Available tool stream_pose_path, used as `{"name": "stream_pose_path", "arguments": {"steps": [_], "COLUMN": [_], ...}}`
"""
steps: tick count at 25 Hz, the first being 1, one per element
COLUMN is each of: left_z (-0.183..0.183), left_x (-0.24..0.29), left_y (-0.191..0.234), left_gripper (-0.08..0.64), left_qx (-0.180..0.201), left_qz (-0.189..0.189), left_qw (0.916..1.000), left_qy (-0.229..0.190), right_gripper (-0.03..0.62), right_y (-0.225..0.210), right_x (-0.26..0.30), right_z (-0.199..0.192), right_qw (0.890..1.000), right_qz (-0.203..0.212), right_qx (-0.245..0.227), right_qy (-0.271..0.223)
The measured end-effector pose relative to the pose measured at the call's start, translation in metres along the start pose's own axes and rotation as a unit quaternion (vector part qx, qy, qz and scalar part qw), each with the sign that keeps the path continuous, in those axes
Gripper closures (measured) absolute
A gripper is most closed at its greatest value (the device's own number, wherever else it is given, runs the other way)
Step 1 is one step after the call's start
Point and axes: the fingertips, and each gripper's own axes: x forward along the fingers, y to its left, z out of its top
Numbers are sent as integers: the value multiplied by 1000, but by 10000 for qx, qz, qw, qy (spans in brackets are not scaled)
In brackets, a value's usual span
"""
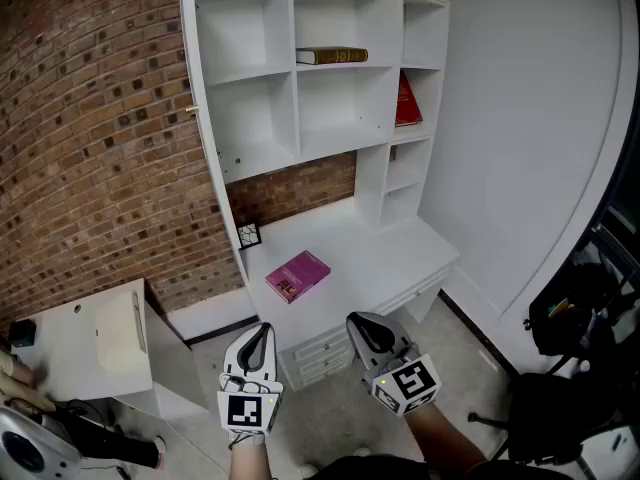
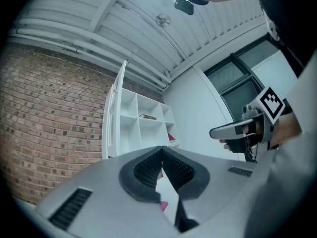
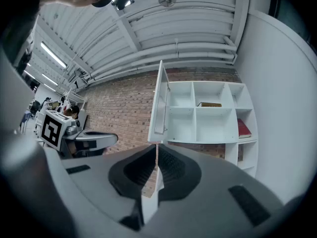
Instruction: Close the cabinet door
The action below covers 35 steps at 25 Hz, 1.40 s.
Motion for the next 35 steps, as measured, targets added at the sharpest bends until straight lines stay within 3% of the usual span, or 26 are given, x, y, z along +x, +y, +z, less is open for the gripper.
{"name": "stream_pose_path", "arguments": {"steps": [9, 14, 21, 29, 35], "left_z": [4, 9, 25, 27, 26], "left_x": [19, 40, 58, 68, 71], "left_y": [-23, -33, -29, 21, 96], "left_gripper": [551, 551, 549, 550, 549], "left_qx": [34, -48, 153, 171, 192], "left_qz": [35, 168, 682, 1127, 1280], "left_qw": [10000, 9998, 9975, 9931, 9892], "left_qy": [24, -18, -107, -260, -687], "right_gripper": [566, 565, 565, 565, 565], "right_y": [-20, -54, -84, -86, -66], "right_x": [-12, -17, -3, 52, 119], "right_z": [2, 6, 9, -1, 8], "right_qw": [9999, 9985, 9958, 9920, 9912], "right_qz": [141, 241, 524, 821, 957], "right_qx": [-61, 412, 572, 805, 682], "right_qy": [-39, -275, -477, -515, -605]}}
